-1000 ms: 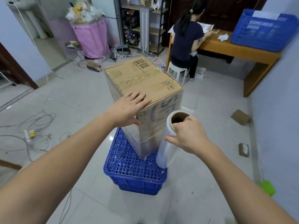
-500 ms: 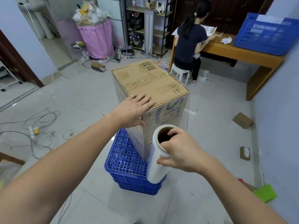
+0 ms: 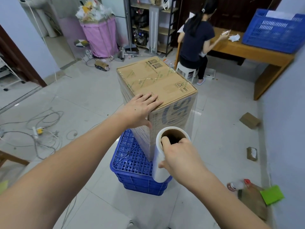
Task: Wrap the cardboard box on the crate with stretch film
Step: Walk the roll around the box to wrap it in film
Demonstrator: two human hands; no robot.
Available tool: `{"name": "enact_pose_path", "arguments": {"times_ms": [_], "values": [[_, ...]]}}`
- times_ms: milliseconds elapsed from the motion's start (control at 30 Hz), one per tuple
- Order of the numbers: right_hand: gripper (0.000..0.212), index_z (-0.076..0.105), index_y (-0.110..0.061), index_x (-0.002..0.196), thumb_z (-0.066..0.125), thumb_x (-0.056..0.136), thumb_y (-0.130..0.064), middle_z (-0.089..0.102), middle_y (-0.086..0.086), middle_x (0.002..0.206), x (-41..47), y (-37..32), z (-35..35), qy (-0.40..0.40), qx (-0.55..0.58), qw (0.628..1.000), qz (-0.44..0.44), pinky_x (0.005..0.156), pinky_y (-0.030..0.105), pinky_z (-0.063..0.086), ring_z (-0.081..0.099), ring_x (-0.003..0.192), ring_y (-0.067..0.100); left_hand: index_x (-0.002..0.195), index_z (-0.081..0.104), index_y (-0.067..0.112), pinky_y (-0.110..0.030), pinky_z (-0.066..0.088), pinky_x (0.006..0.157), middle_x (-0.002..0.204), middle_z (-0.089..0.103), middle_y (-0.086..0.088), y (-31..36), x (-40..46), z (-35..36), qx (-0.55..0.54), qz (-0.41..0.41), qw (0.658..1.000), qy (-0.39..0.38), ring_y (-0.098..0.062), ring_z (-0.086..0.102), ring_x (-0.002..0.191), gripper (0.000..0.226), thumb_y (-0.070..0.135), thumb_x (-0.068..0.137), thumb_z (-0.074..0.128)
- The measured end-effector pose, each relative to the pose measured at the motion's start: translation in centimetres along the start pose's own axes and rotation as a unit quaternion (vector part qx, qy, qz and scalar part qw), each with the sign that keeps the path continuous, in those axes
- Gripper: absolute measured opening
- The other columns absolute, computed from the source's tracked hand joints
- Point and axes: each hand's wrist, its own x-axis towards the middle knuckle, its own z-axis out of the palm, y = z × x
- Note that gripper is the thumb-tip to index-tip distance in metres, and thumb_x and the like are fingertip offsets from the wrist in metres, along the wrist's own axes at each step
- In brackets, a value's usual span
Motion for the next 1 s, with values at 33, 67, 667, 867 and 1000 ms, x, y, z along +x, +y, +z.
{"name": "enact_pose_path", "arguments": {"times_ms": [33,67,667,867,1000], "values": [[0.062,0.042,-0.017,0.116,0.061,0.083,-0.066,0.067,0.002,0.094,0.3,-0.4,-0.1,0.001,0.002,0.999,0.032,0.078,0.035,0.045,0.058,0.086,0.025,0.164,0.011,0.028,-0.047,0.01,0.127,0.172,0.014,-0.006,-0.1,0.0,0.1,0.002,0.004,1.0,0.003,-0.03,0.014,0.158,0.11,0.069,0.081,0.071],[0.066,0.045,-0.017,0.107,0.057,0.079,-0.075,0.065,0.0,0.087,0.7,-0.9,-0.3,0.001,-0.004,0.998,0.061,0.074,0.034,0.043,0.058,0.079,0.023,0.164,0.011,0.028,-0.047,0.01,0.127,0.172,0.014,-0.006,-0.2,0.0,0.2,0.003,0.007,1.0,0.006,-0.03,0.014,0.158,0.112,0.07,0.08,0.071],[0.063,0.038,-0.022,0.076,0.042,0.077,-0.085,0.046,-0.004,0.061,5.0,-6.2,1.5,0.104,-0.029,0.925,0.364,0.061,0.033,0.035,0.05,0.074,0.022,0.159,0.027,0.018,-0.042,0.012,0.129,0.17,0.022,-0.006,-6.3,4.3,-0.4,-0.034,0.271,0.96,0.058,-0.024,0.017,0.157,0.11,0.079,0.077,0.066],[0.049,0.036,-0.024,0.071,0.063,0.079,-0.064,0.044,-0.003,0.058,4.2,-6.3,3.4,0.206,-0.029,0.927,0.313,0.057,0.029,0.036,0.051,0.069,0.024,0.159,0.029,0.015,-0.048,0.02,0.125,0.165,0.03,-0.018,-6.4,4.5,0.4,-0.015,0.275,0.958,0.08,-0.033,0.029,0.153,0.109,0.085,0.08,0.054],[0.054,0.031,-0.026,0.063,0.073,0.068,-0.06,0.031,-0.012,0.053,4.0,-7.3,3.3,0.21,-0.054,0.946,0.239,0.055,0.025,0.029,0.038,0.061,0.016,0.158,0.031,0.014,-0.049,0.022,0.123,0.163,0.034,-0.019,-6.1,4.0,0.8,-0.002,0.277,0.956,0.093,-0.034,0.032,0.151,0.107,0.086,0.082,0.048]]}}
